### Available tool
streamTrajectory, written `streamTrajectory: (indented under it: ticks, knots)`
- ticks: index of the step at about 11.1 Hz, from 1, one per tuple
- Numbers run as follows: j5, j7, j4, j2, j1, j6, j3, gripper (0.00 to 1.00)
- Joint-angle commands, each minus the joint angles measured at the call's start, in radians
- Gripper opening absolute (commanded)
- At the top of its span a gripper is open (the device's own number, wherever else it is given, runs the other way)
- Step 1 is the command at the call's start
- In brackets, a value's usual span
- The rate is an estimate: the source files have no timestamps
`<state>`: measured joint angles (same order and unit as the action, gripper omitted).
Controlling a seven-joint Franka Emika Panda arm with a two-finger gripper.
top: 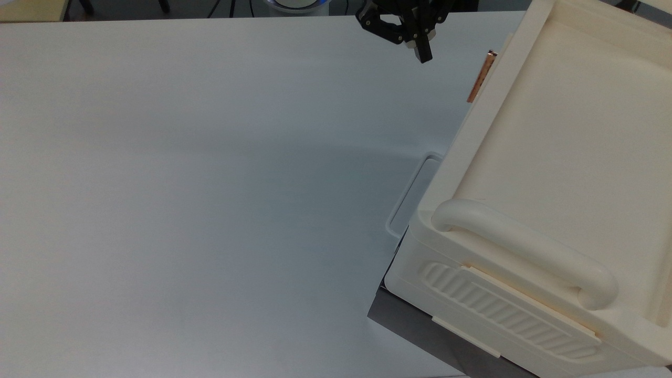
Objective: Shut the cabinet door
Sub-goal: 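Press the door flush against the cabinet front with the gripper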
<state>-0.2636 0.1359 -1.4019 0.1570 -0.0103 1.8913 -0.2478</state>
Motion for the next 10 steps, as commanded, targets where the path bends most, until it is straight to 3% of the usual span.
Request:
streamTrajectory:
  ticks: [1, 6, 8, 10]
  knots:
    - [-0.017, 0.022, -0.015, -0.002, -0.04, 0.078, 0.001, 0.0]
    - [-0.006, 0.004, -0.067, 0.027, -0.063, 0.147, 0.012, 0.0]
    - [0.027, 0.004, -0.088, 0.021, -0.025, 0.044, 0.042, 0.0]
    - [0.108, 0.002, -0.089, 0.021, -0.013, -0.07, 0.106, 0.0]
